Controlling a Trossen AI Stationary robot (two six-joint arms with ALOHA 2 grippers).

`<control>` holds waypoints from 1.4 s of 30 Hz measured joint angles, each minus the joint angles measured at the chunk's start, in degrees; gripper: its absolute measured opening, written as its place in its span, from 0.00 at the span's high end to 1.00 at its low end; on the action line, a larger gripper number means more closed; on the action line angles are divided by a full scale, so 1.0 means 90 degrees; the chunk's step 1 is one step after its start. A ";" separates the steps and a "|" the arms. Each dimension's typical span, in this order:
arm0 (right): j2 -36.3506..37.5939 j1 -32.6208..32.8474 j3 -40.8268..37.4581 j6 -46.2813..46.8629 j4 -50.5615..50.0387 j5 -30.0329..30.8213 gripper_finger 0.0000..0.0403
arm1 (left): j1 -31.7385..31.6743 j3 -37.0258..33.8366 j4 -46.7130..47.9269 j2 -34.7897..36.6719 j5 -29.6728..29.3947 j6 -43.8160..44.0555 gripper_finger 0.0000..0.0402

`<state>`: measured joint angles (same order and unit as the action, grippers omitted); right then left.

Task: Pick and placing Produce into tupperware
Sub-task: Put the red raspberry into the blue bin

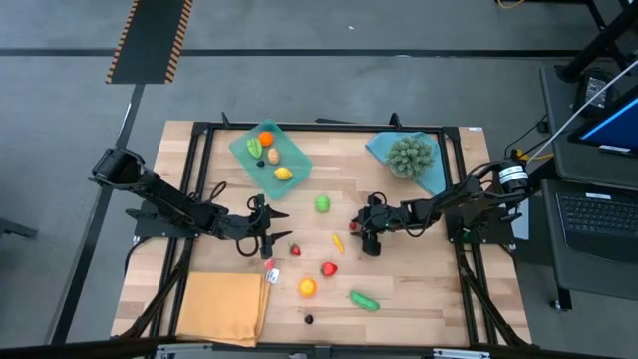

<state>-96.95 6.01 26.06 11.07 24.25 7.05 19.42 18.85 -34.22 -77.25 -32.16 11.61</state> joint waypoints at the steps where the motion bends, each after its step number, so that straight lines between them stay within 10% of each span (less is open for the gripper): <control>1: 0.0000 -0.0013 0.0000 0.0070 0.0003 0.0002 0.48 | 0.0000 0.0000 0.0000 0.0000 0.0000 0.0000 0.43; 42: -0.0013 -0.0071 -0.0017 0.0214 0.0534 -0.0115 0.62 | 0.0000 0.0000 0.0000 0.0000 0.0001 -0.0019 0.43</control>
<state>-97.07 5.37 25.91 12.99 29.05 6.02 19.42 18.85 -34.22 -77.25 -32.15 11.44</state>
